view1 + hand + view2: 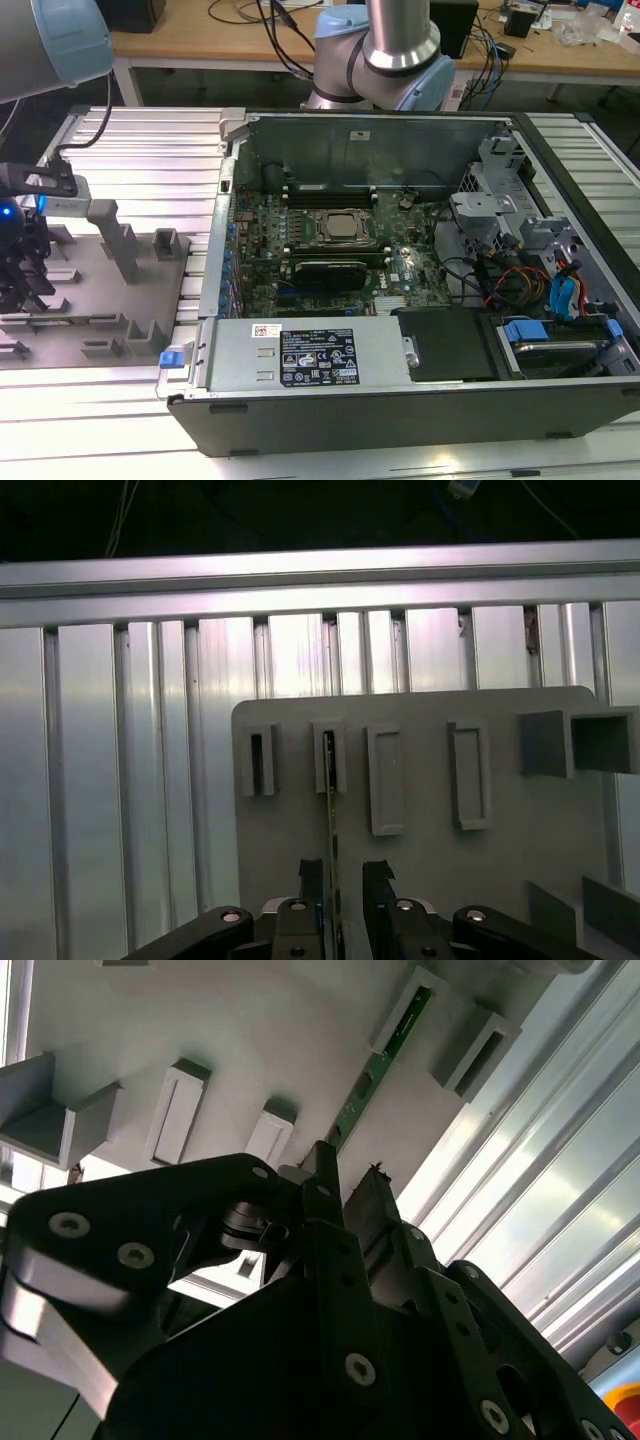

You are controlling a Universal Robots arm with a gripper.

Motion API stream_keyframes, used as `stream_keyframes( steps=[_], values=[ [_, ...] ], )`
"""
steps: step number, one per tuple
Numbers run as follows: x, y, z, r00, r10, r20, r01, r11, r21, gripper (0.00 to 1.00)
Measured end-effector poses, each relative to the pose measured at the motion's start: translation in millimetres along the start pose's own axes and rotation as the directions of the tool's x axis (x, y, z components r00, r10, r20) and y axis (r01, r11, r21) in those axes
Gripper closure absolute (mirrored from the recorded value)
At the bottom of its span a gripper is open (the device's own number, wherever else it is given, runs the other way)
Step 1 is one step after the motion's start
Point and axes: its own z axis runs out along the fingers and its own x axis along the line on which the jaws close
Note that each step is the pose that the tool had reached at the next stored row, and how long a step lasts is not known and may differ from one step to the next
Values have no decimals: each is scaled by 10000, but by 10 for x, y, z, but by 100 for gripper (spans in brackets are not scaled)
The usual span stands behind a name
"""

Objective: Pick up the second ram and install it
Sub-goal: 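Pick up the second ram and move it above second insertion slot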

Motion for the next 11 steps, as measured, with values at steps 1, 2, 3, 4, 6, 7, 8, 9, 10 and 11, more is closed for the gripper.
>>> stream_keyframes(
  steps=[1, 2, 3, 4, 6, 7, 8, 9, 10, 11],
  values=[
    [9, -1, 18, 10000, -2, 0, 2, 10000, -1, 70],
    [17, -1, 58, 10000, -10, -2, 10, 10000, -2, 70],
    [17, -7, 92, 10000, -23, -2, 23, 10000, -2, 70],
    [18, -15, 124, 10000, -33, -4, 33, 10000, -1, 70],
    [18, -35, 212, 10000, -63, -5, 63, 10000, -2, 70],
    [18, -45, 255, 10000, -88, -7, 88, 10000, -3, 70],
    [19, -56, 284, 9999, -114, -8, 114, 9999, -3, 70],
    [18, -69, 325, 9999, -161, -10, 161, 9999, -4, 70],
    [18, -72, 360, 9998, -216, -11, 216, 9998, -5, 70],
    [19, -75, 397, 9996, -297, -15, 297, 9996, -6, 70]
  ],
)
